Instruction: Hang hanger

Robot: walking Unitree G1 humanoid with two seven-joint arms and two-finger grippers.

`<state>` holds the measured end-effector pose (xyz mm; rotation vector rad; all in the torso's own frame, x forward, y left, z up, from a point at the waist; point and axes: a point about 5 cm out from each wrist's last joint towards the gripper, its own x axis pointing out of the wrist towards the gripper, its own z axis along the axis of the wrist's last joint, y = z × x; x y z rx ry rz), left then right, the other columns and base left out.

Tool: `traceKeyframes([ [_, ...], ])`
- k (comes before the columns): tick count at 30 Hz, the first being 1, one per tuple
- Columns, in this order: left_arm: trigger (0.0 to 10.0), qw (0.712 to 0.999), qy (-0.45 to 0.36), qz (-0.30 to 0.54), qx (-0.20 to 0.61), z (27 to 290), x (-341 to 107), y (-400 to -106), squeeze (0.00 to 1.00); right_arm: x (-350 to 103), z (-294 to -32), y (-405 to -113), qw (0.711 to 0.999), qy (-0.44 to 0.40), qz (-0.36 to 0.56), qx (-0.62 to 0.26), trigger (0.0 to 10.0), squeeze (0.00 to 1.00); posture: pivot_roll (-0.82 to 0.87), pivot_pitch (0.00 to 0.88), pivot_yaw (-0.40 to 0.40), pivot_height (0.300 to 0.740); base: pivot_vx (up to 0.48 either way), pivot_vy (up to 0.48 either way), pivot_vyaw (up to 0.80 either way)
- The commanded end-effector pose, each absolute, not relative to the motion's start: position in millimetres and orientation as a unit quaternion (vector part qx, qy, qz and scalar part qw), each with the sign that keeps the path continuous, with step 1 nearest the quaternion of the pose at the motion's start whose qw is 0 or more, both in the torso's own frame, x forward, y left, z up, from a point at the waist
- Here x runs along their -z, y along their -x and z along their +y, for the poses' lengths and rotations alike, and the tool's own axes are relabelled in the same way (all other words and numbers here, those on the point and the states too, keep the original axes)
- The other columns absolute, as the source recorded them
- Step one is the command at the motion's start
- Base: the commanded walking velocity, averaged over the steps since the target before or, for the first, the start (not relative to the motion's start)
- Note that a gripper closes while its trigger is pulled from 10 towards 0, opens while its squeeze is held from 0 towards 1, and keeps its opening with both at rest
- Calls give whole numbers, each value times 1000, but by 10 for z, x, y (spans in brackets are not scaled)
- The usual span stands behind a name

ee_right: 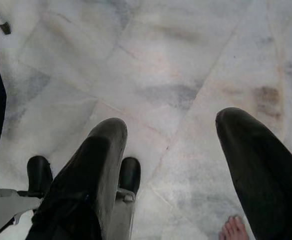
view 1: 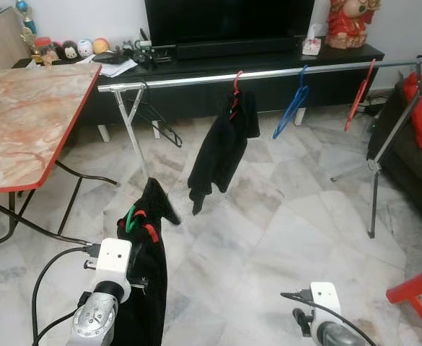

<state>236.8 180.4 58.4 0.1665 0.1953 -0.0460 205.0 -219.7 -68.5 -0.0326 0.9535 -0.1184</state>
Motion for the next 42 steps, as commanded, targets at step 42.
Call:
traceKeyframes([
  [42, 10000, 991, -74, 105, 28, 1718, -566, -2362, 0, 831, -2064, -1814, 869, 10, 494, 15, 10000, 0, -37, 0, 47, 740, 224, 0, 0],
])
